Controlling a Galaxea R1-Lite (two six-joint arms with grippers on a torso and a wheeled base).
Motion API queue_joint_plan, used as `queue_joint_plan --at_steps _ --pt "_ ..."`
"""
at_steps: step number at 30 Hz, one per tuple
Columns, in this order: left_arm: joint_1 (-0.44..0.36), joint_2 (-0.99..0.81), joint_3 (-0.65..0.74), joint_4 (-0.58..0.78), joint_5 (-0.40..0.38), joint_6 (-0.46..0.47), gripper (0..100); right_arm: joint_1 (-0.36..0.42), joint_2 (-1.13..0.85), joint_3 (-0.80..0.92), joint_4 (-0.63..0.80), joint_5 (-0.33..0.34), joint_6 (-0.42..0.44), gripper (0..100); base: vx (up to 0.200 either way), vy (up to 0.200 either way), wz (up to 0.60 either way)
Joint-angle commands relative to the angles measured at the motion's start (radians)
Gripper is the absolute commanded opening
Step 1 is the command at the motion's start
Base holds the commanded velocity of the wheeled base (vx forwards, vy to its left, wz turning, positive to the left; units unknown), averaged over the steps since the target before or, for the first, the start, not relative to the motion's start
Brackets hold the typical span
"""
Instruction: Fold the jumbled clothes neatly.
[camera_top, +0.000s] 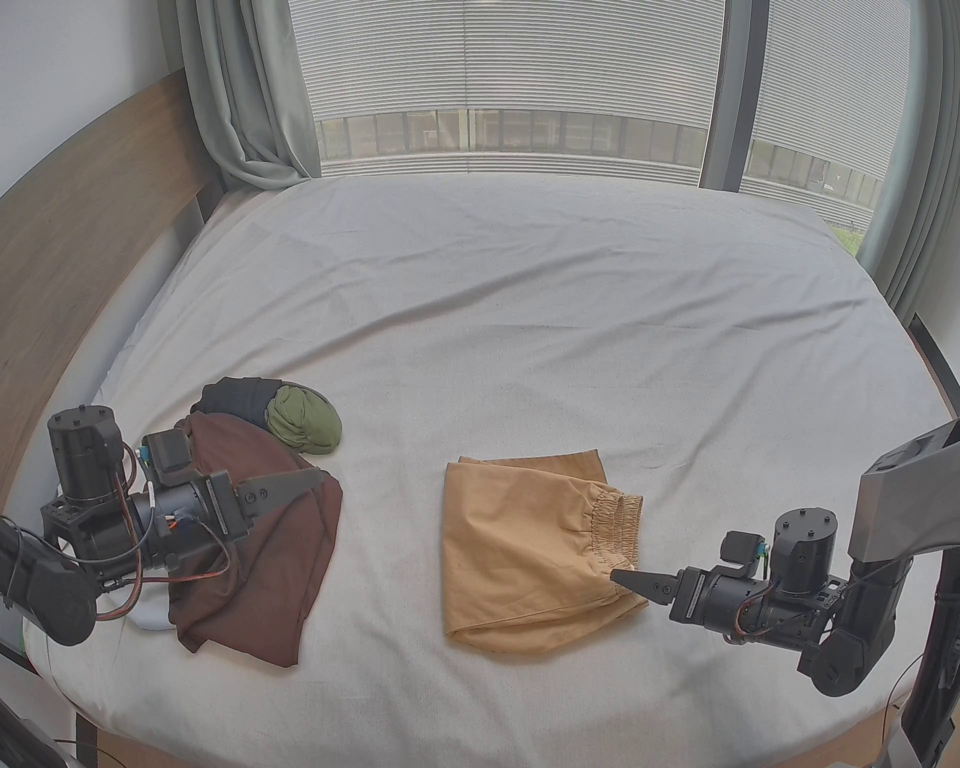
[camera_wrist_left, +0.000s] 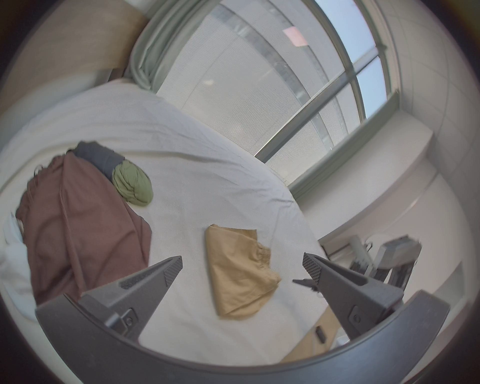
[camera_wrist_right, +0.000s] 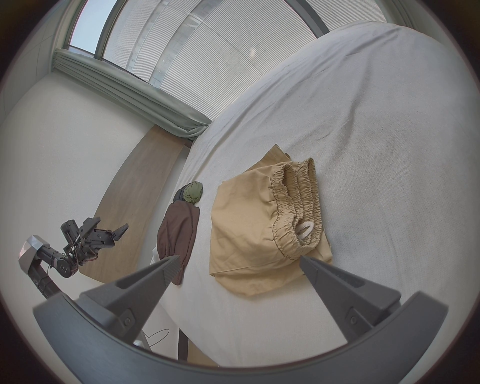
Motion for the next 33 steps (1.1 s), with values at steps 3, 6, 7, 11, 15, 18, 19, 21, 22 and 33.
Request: queue_joint_plan --at_steps 3,6,7,11,15,18,19,21,22,33 --pt "0.060 0.060 0.080 -0.023 -0.007 0.288 100 -0.015 0.052 -0.004 -0.001 -0.002 -0.002 100 0.000 0.000 0.00" --pt "0.088 0.105 0.111 -0.043 -0.009 0.441 100 -0.017 0.086 -0.010 -0.001 -0.002 -0.002 100 0.000 0.000 0.00" --pt "0.099 0.118 0.125 -0.064 -0.010 0.486 100 -0.017 0.098 -0.013 -0.001 -0.002 -0.002 100 0.000 0.000 0.00" --pt "0.116 0.157 0.192 -0.225 -0.016 0.529 100 -0.031 0.137 -0.032 -0.001 -0.002 -0.002 100 0.000 0.000 0.00" --pt "0.117 0.232 0.238 -0.405 -0.018 0.527 100 -0.037 0.189 -0.061 -0.002 -0.005 -0.001 100 0.000 0.000 0.00" --pt "0.116 0.309 0.264 -0.517 -0.018 0.532 100 -0.041 0.227 -0.089 -0.001 -0.025 0.002 100 0.000 0.000 0.00" --pt "0.114 0.321 0.269 -0.538 -0.018 0.532 100 -0.044 0.233 -0.095 -0.001 -0.031 0.004 100 0.000 0.000 0.00" --pt "0.106 0.367 0.290 -0.603 -0.018 0.536 100 -0.055 0.264 -0.116 -0.001 -0.040 0.004 100 0.000 0.000 0.00" --pt "0.106 0.373 0.294 -0.609 -0.018 0.538 100 -0.057 0.276 -0.122 -0.001 -0.040 0.004 100 0.000 0.000 0.00" --pt "0.096 0.370 0.298 -0.604 -0.019 0.530 100 -0.043 0.334 -0.224 -0.001 -0.040 0.022 100 0.000 0.000 0.00"
